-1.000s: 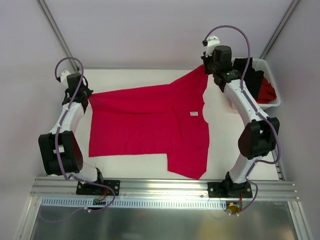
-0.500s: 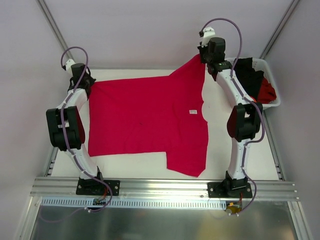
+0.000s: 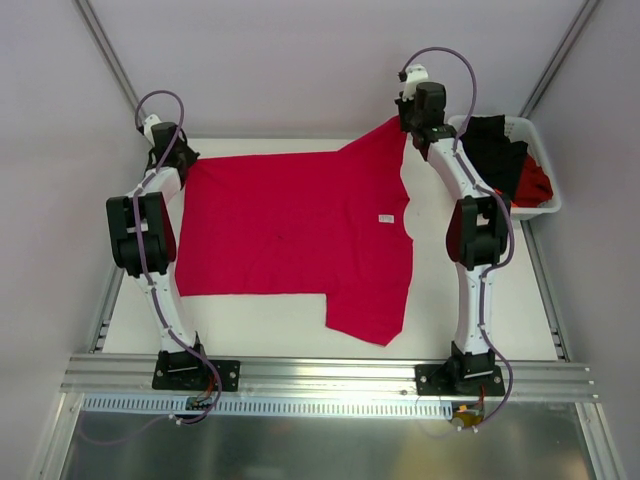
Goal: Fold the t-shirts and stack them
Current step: Flatten the tshirt out, then fold the tshirt
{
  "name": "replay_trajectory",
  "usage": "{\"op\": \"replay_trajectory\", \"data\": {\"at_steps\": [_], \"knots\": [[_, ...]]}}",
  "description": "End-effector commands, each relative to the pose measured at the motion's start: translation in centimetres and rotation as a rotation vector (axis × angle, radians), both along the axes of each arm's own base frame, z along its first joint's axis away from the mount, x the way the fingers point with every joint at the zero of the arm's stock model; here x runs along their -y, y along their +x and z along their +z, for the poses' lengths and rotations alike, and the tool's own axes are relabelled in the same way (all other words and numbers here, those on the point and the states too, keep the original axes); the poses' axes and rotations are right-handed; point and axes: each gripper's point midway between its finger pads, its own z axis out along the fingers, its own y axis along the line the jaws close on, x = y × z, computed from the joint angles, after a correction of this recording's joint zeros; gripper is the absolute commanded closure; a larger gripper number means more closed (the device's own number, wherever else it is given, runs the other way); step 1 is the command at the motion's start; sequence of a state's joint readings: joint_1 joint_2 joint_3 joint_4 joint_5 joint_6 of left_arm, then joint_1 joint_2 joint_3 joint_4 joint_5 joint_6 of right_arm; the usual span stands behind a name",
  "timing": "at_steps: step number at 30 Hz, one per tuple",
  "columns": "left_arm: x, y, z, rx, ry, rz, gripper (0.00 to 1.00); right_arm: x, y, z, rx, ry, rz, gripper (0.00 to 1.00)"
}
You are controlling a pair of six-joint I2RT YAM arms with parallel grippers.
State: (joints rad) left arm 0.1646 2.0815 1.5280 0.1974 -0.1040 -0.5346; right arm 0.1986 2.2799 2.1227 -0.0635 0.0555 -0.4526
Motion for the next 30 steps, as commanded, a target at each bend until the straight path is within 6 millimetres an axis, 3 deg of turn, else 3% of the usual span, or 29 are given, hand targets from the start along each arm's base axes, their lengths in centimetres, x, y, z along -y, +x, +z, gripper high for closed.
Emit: {"op": "replay_trajectory", "data": {"at_steps": [1,11,13,17,30], "knots": [[-0.2,1.8,3.4,0.1,0.024,-0.022,1.0,0.2,1.1,4.6,0.118,0.05,-0.006,1.0],[-0.3,1.4,2.4,0.083,0.034,-0.025,1.0,0.1,0.5,4.4,0.103,0.054,0.018,1.0],[-0.3,1.3,2.3,0.079,0.023,-0.013,1.0,0.1,0.4,5.4,0.135,0.055,0.021,1.0],[-0.7,1.1,2.0,0.067,0.01,0.024,1.0,0.4,0.2,5.5,0.13,0.076,0.013,0.99],[0.3,0.5,4.0,0.111,0.026,-0.037,1.0,-1.1,-3.3,7.7,0.132,0.116,0.126,1.0]]}}
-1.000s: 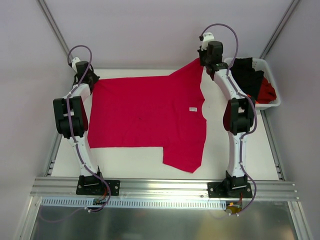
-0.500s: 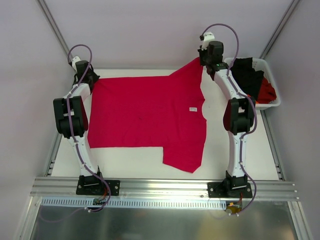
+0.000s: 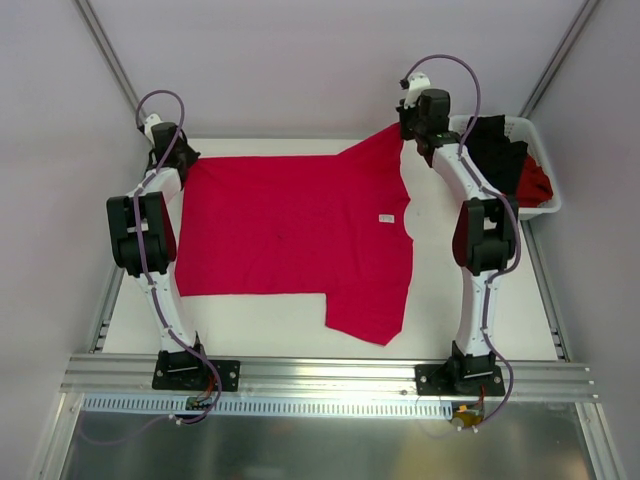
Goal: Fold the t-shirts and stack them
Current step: Fold the tshirt
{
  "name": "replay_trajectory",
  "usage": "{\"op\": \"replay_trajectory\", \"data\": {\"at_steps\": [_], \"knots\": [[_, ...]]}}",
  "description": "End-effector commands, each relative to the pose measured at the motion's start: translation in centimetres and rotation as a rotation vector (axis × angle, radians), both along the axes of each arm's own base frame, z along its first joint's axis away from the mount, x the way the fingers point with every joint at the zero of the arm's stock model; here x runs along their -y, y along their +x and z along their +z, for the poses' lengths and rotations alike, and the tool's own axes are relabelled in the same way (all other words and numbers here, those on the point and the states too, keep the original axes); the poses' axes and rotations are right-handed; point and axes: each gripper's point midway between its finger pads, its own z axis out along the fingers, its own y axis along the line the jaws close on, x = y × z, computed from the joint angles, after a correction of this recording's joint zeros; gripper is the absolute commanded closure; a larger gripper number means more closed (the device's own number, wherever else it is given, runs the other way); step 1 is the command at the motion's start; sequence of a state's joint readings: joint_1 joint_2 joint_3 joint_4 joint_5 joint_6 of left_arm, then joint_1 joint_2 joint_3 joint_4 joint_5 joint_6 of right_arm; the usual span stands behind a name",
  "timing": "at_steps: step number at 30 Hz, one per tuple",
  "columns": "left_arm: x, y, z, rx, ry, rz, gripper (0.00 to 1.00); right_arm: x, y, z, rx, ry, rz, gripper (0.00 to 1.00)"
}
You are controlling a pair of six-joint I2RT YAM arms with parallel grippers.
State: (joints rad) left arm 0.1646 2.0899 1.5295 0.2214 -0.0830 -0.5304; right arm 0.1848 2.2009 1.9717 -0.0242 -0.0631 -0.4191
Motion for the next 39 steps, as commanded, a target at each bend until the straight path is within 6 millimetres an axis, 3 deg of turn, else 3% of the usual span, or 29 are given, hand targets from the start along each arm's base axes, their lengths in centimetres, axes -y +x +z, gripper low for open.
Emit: {"op": "replay_trajectory", "data": {"at_steps": [1,4,15,28,36,37,39], "knots": [[-0.1,-0.1,3.8,0.091,0.023,-0.013,1.0,-0.4,-1.4,8.6,0.167,0.061,0.039,1.0],[-0.1,-0.8,3.8,0.081,0.014,0.002,1.0,-0.2,-2.0,9.1,0.173,0.063,0.042,1.0],[-0.3,-2.6,3.2,-0.018,0.123,-0.054,1.0,-0.3,-2.4,8.1,0.15,0.06,0.043,1.0],[0.0,-2.1,2.9,-0.018,0.082,-0.05,1.0,-0.9,-1.8,7.6,0.131,0.098,0.06,1.0],[0.9,-2.1,4.0,0.053,0.073,-0.101,1.0,-1.1,-4.0,8.7,0.131,0.108,0.089,1.0],[1.0,-2.0,4.8,0.082,0.066,-0.098,1.0,-1.2,-4.4,8.1,0.118,0.106,0.095,1.0],[0.9,-2.4,4.4,0.082,0.056,-0.095,1.0,-1.1,-4.8,8.1,0.118,0.106,0.098,1.0]]}}
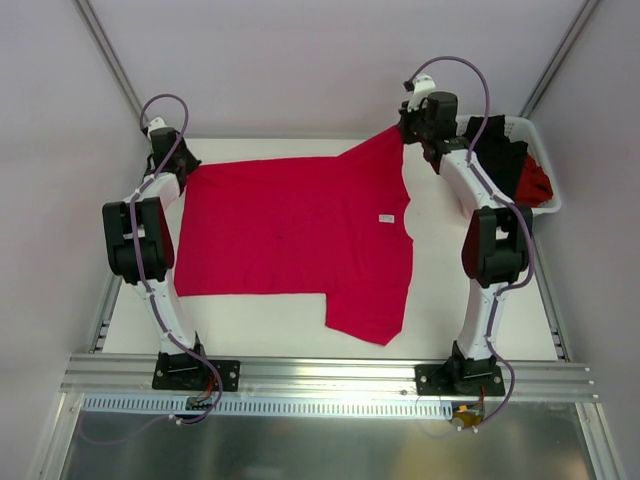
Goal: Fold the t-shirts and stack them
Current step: Fold the tshirt
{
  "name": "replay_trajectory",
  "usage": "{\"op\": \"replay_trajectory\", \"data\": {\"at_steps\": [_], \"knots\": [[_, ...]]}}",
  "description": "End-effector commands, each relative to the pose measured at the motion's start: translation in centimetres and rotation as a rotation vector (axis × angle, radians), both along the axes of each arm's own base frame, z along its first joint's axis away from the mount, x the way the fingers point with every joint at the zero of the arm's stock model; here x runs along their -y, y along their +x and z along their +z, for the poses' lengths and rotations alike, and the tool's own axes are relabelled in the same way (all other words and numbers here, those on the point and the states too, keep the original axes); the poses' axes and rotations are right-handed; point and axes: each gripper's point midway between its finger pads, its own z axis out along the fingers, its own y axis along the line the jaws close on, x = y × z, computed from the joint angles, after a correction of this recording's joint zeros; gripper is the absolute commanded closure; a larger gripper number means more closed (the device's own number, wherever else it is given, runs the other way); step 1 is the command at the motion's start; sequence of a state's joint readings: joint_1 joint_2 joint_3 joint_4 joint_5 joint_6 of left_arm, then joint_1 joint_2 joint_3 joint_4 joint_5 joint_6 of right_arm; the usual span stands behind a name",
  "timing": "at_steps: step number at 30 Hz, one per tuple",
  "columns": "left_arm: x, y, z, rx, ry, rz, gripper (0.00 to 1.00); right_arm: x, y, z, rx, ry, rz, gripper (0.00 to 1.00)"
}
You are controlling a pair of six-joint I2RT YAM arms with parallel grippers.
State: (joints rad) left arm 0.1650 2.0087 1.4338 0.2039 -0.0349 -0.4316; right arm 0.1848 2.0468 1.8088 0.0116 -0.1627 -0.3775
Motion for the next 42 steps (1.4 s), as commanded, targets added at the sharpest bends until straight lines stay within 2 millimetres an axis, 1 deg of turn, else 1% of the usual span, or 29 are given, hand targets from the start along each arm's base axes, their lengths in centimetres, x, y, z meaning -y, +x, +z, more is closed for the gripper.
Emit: {"op": "replay_trajectory", "data": {"at_steps": [1,3,4,5,6,7,8,9,10,11,12,13,14,15,17,18,19,21,22,23,24,25,26,27,28,29,30,36,42], "knots": [[0.1,0.1,4.9,0.142,-0.011,-0.01,1.0,0.3,-1.8,5.3,0.103,0.032,0.016,1.0],[0.0,-0.3,4.5,0.135,-0.015,-0.005,1.0,0.3,-2.4,5.8,0.119,0.034,0.02,1.0],[-0.1,-0.4,4.4,0.131,-0.017,-0.001,1.0,0.3,-2.7,5.7,0.117,0.034,0.021,0.99],[-0.2,-0.6,4.3,0.13,-0.018,0.006,1.0,0.4,-3.0,5.1,0.105,0.033,0.023,1.0],[-0.2,-0.9,3.7,0.117,-0.022,0.01,1.0,0.4,-3.2,4.9,0.101,0.034,0.022,1.0],[-0.1,-1.1,4.1,0.123,-0.023,0.016,1.0,0.4,-3.7,5.3,0.107,0.036,0.023,1.0],[-0.1,-1.3,4.0,0.125,-0.024,0.02,1.0,0.4,-4.0,4.7,0.095,0.043,0.024,1.0],[-0.2,-1.8,3.4,0.115,-0.025,0.027,1.0,0.4,-4.3,4.6,0.093,0.047,0.024,1.0],[-0.2,-2.0,4.0,0.127,-0.023,0.032,1.0,0.4,-4.6,4.5,0.09,0.052,0.026,1.0],[-0.3,-2.2,3.9,0.127,-0.023,0.035,1.0,0.3,-5.0,5.2,0.102,0.061,0.029,1.0],[-0.4,-2.5,3.6,0.122,-0.021,0.035,1.0,0.4,-5.5,4.2,0.08,0.066,0.028,1.0],[-0.4,-2.7,3.8,0.127,-0.021,0.036,1.0,0.4,-5.8,4.1,0.077,0.072,0.026,0.99],[-0.4,-2.9,3.6,0.124,-0.022,0.032,1.0,0.5,-6.1,4.2,0.082,0.08,0.023,0.99],[-0.3,-3.2,3.5,0.125,-0.022,0.02,1.0,0.6,-6.8,3.8,0.072,0.086,0.022,1.0],[-0.3,-3.5,3.3,0.117,-0.006,0.004,1.0,0.5,-7.4,3.4,0.063,0.088,0.028,1.0],[0.2,-3.7,3.0,0.111,-0.009,-0.027,1.0,0.4,-7.9,3.5,0.064,0.089,0.034,1.0],[0.1,-3.9,3.0,0.108,-0.003,-0.031,1.0,0.4,-8.4,2.6,0.042,0.088,0.037,1.0],[0.2,-4.4,2.5,0.094,-0.002,-0.029,1.0,0.3,-9.1,2.0,0.024,0.093,0.042,1.0],[0.0,-4.7,2.6,0.092,-0.001,-0.023,1.0,0.3,-9.5,2.2,0.024,0.1,0.042,1.0],[0.0,-4.8,2.5,0.087,0.001,-0.023,1.0,0.3,-10.1,1.2,0.003,0.098,0.042,1.0],[-0.1,-5.2,2.1,0.074,0.001,-0.022,1.0,0.4,-10.5,0.8,-0.003,0.097,0.042,1.0],[-0.2,-5.4,2.2,0.072,0.011,-0.024,1.0,0.5,-11.0,1.1,0.001,0.101,0.038,0.99],[-0.3,-5.7,1.9,0.06,0.012,-0.025,1.0,0.5,-11.6,0.1,-0.022,0.097,0.035,1.0],[-0.3,-6.1,1.5,0.048,0.016,-0.024,1.0,0.6,-12.0,-0.2,-0.027,0.098,0.034,1.0],[-0.5,-6.4,1.6,0.046,0.024,-0.025,1.0,0.7,-12.5,0.3,-0.018,0.101,0.034,1.0],[-0.5,-6.6,1.4,0.039,0.028,-0.026,1.0,0.7,-12.8,0.0,-0.026,0.103,0.034,1.0],[-0.6,-7.0,1.1,0.03,0.03,-0.027,1.0,0.8,-13.3,-0.7,-0.042,0.1,0.033,1.0],[-0.6,-8.0,0.3,-0.032,0.08,-0.067,1.0,0.7,-15.1,-2.0,-0.089,0.103,0.038,1.0],[-0.3,-9.4,-0.6,-0.074,0.119,-0.111,1.0,0.6,-17.0,-4.3,-0.155,0.091,0.046,1.0]]}}
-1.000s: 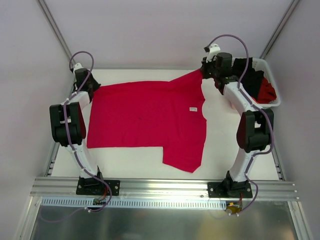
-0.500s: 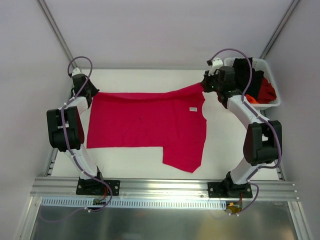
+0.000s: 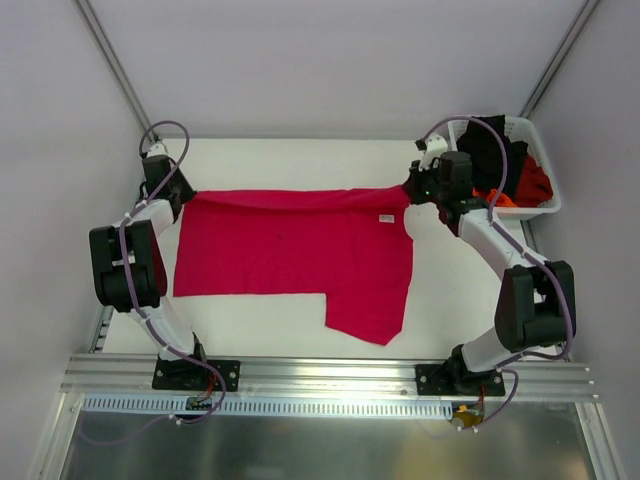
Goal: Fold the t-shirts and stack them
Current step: Fold the tshirt
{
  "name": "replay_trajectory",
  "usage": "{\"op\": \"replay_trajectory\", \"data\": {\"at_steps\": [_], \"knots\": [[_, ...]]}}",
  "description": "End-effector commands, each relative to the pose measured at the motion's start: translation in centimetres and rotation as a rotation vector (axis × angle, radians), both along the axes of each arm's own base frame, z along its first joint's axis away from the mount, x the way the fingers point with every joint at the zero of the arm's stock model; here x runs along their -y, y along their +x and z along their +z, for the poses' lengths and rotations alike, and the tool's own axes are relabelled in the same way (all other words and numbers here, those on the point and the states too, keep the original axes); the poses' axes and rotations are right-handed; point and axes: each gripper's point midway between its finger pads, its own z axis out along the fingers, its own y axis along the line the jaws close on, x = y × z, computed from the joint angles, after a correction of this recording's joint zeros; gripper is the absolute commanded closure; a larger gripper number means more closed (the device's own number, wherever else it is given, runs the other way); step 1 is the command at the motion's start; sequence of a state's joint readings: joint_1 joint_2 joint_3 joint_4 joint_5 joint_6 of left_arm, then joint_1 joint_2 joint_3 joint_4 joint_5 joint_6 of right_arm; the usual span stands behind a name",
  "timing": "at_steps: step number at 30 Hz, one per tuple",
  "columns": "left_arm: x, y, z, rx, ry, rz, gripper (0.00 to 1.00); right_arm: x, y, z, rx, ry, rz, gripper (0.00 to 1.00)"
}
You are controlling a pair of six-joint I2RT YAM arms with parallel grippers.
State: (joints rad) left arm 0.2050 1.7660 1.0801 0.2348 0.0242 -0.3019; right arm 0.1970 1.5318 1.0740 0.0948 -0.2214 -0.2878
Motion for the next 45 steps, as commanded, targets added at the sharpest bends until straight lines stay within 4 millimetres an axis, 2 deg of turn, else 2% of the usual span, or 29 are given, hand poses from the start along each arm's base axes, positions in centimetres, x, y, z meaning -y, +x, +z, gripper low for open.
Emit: {"op": "replay_trajectory", "data": {"at_steps": [1,6,18,35,45], "knots": [[-0.2,-1.0,1.3,0.01,0.054,-0.049,1.0,-0.4,-1.3,0.9,0.012,0.017,0.011,1.0],[-0.2,-2.0,0.4,-0.025,0.069,-0.054,1.0,-0.1,-2.6,-0.6,-0.024,0.011,0.003,1.0],[-0.2,-3.4,-0.7,-0.089,0.176,-0.162,1.0,0.2,-4.2,-2.2,-0.076,-0.001,0.003,1.0],[-1.5,-5.3,-1.2,-0.17,0.216,-0.099,1.0,0.5,-7.1,-4.4,-0.149,-0.001,0.003,1.0],[-1.4,-6.7,-2.1,-0.209,0.21,-0.097,1.0,0.6,-8.0,-5.3,-0.168,-0.01,0.01,1.0]]}}
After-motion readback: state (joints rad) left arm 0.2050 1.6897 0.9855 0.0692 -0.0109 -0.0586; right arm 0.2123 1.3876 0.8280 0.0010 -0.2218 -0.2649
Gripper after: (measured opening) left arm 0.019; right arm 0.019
